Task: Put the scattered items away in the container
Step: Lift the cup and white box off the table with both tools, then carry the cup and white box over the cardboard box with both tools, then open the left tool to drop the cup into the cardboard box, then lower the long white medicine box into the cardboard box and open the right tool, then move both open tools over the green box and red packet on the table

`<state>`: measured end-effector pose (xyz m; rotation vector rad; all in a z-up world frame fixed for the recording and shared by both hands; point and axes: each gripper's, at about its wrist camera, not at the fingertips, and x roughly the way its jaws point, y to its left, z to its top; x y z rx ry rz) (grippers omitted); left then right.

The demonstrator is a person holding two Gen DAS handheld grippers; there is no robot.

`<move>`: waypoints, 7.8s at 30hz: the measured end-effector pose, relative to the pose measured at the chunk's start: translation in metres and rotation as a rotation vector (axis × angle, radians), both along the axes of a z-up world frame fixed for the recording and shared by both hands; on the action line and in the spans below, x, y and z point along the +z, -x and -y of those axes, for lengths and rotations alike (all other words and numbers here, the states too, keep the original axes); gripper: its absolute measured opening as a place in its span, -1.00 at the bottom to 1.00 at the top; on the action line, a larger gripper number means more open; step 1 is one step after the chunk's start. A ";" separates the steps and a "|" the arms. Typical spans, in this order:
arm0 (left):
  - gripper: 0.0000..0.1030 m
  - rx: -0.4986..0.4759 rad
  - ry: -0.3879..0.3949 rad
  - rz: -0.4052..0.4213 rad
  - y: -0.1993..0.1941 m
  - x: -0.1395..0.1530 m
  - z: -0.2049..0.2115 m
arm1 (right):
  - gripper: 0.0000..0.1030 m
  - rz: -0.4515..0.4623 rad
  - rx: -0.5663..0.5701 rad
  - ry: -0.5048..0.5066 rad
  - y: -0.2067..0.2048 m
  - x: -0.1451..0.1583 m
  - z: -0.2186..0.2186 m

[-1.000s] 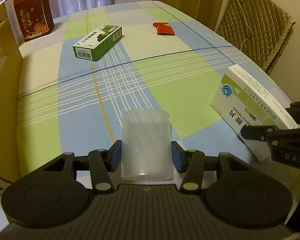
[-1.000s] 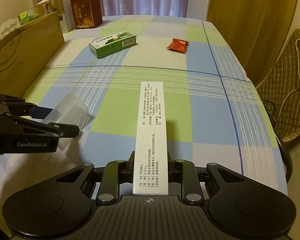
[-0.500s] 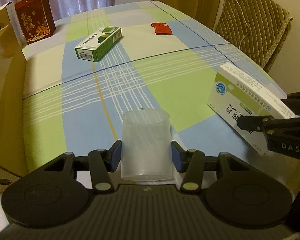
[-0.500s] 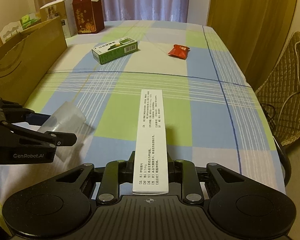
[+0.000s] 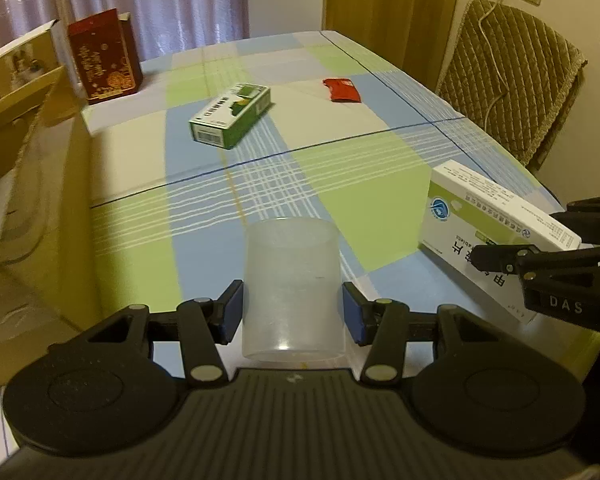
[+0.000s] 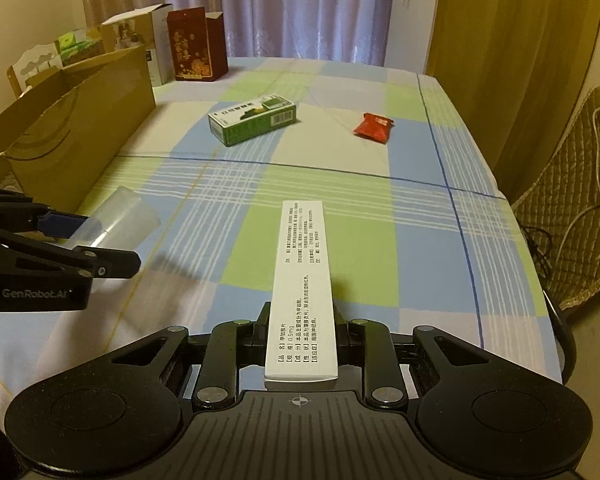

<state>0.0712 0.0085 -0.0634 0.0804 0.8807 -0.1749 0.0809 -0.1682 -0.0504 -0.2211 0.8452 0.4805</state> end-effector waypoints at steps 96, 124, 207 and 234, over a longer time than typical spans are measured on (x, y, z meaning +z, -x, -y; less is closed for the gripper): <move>-0.10 0.362 -0.126 0.192 0.005 0.100 -0.257 | -0.48 0.102 0.456 -0.196 -0.011 0.082 -0.284; -0.01 0.398 -0.134 0.181 0.022 0.095 -0.265 | -0.47 0.101 0.455 -0.201 -0.008 0.084 -0.289; 0.27 0.350 -0.129 0.211 0.015 0.114 -0.235 | 0.58 0.170 0.336 -0.201 -0.036 0.076 -0.240; 0.72 0.028 -0.071 0.190 -0.110 0.057 -0.038 | 1.00 0.124 -0.041 -0.134 -0.140 0.036 -0.022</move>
